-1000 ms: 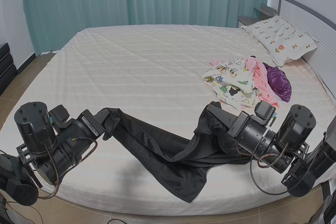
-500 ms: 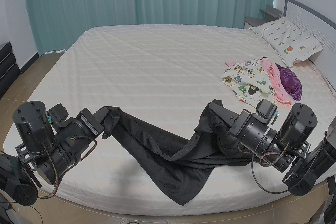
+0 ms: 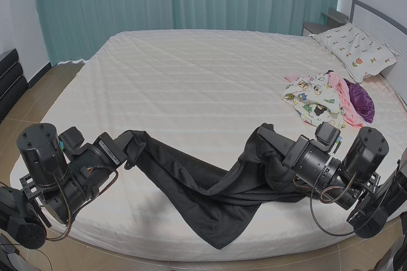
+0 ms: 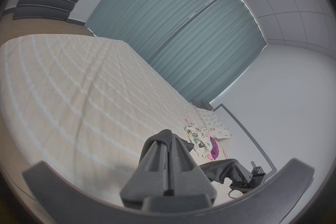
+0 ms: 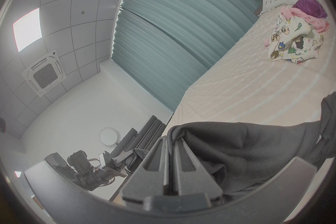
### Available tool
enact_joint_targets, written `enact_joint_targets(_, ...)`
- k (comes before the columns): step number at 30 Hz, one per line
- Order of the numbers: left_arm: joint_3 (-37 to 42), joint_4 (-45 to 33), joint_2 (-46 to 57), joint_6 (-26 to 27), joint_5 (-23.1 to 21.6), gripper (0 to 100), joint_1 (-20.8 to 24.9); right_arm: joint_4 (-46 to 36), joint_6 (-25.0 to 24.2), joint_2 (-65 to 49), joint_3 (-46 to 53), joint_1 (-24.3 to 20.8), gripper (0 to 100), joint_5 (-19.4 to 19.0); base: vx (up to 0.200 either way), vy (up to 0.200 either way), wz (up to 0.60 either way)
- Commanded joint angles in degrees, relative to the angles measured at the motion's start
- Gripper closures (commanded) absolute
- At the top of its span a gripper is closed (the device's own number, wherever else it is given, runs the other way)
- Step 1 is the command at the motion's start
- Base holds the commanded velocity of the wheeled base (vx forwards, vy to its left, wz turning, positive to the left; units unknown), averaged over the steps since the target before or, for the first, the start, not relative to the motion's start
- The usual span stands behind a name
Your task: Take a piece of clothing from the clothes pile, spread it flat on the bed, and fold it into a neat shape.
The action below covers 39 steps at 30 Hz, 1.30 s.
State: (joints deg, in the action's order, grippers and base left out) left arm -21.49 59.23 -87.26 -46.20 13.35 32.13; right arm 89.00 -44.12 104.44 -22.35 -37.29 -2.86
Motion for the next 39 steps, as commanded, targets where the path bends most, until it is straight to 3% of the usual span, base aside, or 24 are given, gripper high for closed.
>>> enact_joint_targets(1, 0.0, 0.0, 0.3, -0.1, 0.1, 100, 0.0, 0.6, 0.1, -1.9, 1.1, -0.7, 100, -0.3, -0.200, 0.000, 0.00)
enact_joint_targets(6, -0.4, 0.0, 1.5, 0.2, 0.2, 100, -0.1, 0.6, 0.1, -5.6, 2.2, -1.3, 100, -2.4, -0.200, 0.000, 0.00)
enact_joint_targets(13, -1.4, -0.7, 5.5, 0.4, 0.3, 100, -0.1, -0.4, 0.4, -16.1, 1.8, -2.7, 100, -2.6, -0.200, 0.000, 0.00)
enact_joint_targets(20, -6.8, -8.9, 11.4, 3.8, 1.3, 100, -1.1, -19.6, 0.5, -33.2, -10.1, -2.4, 100, -2.0, -0.057, 0.000, 0.00)
enact_joint_targets(23, -10.6, -13.0, 12.9, 3.8, 1.3, 100, -1.2, -28.8, 0.2, -36.7, -18.1, 1.2, 100, -1.7, 0.000, 0.000, 0.00)
enact_joint_targets(26, -17.0, -19.4, 13.7, 3.8, 1.3, 100, -1.8, -38.4, -1.9, -36.9, -29.0, 8.0, 100, -2.1, 0.000, 0.000, 0.00)
enact_joint_targets(31, -24.9, -27.5, 14.3, 3.8, 1.2, 100, -4.6, -44.0, -7.6, -33.5, -39.4, 14.4, 100, -2.7, 0.000, 0.000, 0.00)
enact_joint_targets(39, -28.8, -34.3, 12.4, 3.3, 0.4, 100, -6.7, -48.7, -7.6, -19.6, -52.7, 20.2, 100, -2.5, 0.000, 0.000, 0.00)
